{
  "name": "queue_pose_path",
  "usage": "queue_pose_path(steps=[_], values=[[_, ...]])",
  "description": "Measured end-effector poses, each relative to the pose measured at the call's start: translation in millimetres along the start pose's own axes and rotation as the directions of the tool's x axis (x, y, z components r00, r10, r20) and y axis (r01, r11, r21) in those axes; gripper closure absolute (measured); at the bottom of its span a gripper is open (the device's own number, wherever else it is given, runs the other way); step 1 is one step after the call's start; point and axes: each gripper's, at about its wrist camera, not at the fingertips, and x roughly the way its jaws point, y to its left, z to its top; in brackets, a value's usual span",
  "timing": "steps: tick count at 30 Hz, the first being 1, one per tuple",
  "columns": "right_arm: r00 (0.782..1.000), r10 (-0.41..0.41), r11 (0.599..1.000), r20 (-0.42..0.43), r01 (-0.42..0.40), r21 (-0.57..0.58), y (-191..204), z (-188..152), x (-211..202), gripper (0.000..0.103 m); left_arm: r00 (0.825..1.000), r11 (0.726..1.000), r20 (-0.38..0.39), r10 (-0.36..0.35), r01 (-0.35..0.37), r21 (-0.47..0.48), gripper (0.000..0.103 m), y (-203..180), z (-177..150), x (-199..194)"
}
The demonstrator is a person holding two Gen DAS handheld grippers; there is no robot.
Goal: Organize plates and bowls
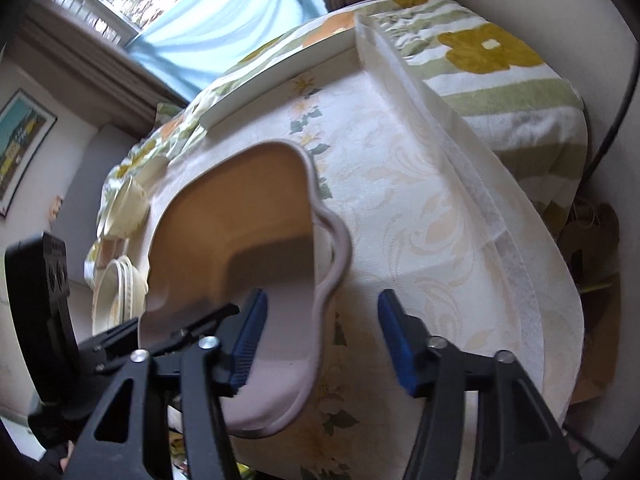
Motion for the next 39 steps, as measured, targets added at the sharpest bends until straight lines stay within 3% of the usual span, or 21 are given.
queue_pose_path(steps=[8,12,17,18,19,20,21,25,29,35,39], values=[[0.997,-0.029,0.999,0.064,0.032,-0.035,11.0,-3.2,-40.3,0.05,1.0,0.999,0.02,-0.002,0.003,-0.037,0.011,7.6,-7.0,-27.3],[0.994,-0.053,0.99,0.095,0.064,-0.127,36.3,-2.1,-73.6,0.05,0.996,0.998,0.083,0.021,-0.016,-0.058,0.011,19.9,-12.9,-80.7],[0.991,0.037,0.96,0.128,0.0,-0.281,91.1,6.8,-99.7,0.048,0.973,0.991,0.211,0.092,-0.069,-0.114,0.007,52.9,-17.1,-161.2],[0.99,0.05,0.953,0.132,-0.008,-0.303,99.9,8.1,-100.2,0.044,0.968,0.988,0.226,0.112,-0.084,-0.128,0.001,60.5,-15.5,-170.1],[0.988,0.07,0.943,0.139,-0.02,-0.333,114.3,11.3,-98.8,0.023,0.958,0.982,0.248,0.146,-0.111,-0.151,0.0,72.3,-14.1,-181.1],[0.986,0.086,0.936,0.142,-0.031,-0.351,124.2,13.1,-96.5,0.003,0.949,0.977,0.264,0.173,-0.13,-0.17,0.0,84.6,-11.9,-189.4],[0.984,0.106,0.928,0.141,-0.047,-0.369,134.7,15.2,-93.9,0.0,0.944,0.972,0.269,0.188,-0.141,-0.186,0.0,95.4,-9.5,-193.9],[0.984,0.149,0.892,0.096,-0.092,-0.442,182.9,28.0,-70.5,0.001,0.939,0.953,0.262,0.221,-0.152,-0.26,0.0,154.7,0.9,-207.1],[0.991,0.127,0.888,0.043,-0.094,-0.45,223.0,46.3,-40.5,0.0,0.944,0.934,0.23,0.237,-0.156,-0.322,0.0,215.2,17.1,-210.1],[1.0,0.025,0.87,-0.003,-0.024,-0.492,284.3,71.8,21.0,0.0,0.972,0.919,0.178,0.156,-0.077,-0.387,0.001,298.7,47.5,-185.0],[0.998,0.027,0.888,-0.061,-0.052,-0.457,309.7,92.9,68.5,0.0,0.988,0.911,0.123,0.089,-0.031,-0.412,0.001,340.0,67.5,-151.8]])
